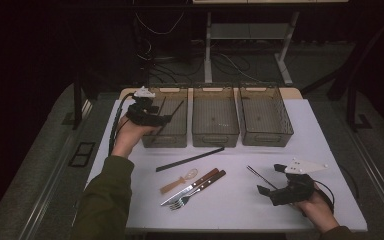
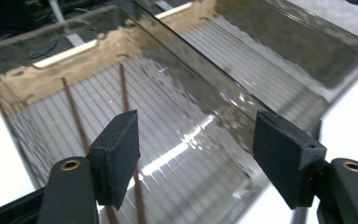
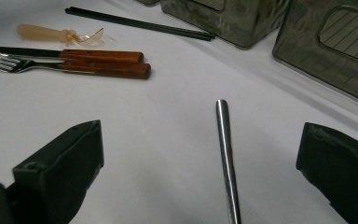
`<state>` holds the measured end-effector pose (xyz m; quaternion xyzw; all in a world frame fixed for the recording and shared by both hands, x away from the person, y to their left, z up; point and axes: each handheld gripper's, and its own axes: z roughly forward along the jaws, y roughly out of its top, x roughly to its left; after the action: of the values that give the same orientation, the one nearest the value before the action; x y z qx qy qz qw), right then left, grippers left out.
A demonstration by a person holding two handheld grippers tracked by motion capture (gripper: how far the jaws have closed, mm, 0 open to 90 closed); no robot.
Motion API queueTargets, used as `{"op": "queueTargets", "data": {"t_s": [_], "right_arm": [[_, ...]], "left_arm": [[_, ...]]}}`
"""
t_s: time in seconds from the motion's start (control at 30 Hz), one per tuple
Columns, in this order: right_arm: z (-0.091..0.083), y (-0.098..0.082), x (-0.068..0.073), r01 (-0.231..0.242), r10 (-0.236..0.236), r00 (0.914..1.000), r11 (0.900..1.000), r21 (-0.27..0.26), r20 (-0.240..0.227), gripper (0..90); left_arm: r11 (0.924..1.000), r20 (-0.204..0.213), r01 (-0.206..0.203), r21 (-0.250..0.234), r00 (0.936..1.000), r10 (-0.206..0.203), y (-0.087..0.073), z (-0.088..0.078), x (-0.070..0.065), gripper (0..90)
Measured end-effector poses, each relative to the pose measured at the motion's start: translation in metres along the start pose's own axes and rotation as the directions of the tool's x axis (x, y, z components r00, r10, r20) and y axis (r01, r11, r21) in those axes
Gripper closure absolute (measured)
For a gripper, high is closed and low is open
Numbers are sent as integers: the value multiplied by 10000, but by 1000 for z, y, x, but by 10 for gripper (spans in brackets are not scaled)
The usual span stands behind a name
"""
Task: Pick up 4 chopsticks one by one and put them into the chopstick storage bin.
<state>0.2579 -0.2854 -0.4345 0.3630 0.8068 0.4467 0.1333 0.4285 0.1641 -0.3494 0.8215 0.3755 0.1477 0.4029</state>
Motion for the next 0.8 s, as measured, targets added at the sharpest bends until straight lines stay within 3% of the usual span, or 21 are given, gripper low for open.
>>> {"op": "queueTargets", "data": {"t_s": [0.3, 0.63, 0.8], "right_arm": [[1, 0, 0, -40, 40, 10000, 10000, 25, 46, 9], [1, 0, 1, -46, 46, 10000, 10000, 58, 53, 9], [1, 0, 1, -82, 81, 9999, 10000, 55, 76, 9]], "left_arm": [[9991, 382, -424, -80, 9984, 426, -25, -14, -22, 315], [9964, 1048, -842, 6, 9910, 837, -54, -25, -40, 510], [9954, 1094, -955, 36, 9895, 946, -66, -26, -46, 646]]}}
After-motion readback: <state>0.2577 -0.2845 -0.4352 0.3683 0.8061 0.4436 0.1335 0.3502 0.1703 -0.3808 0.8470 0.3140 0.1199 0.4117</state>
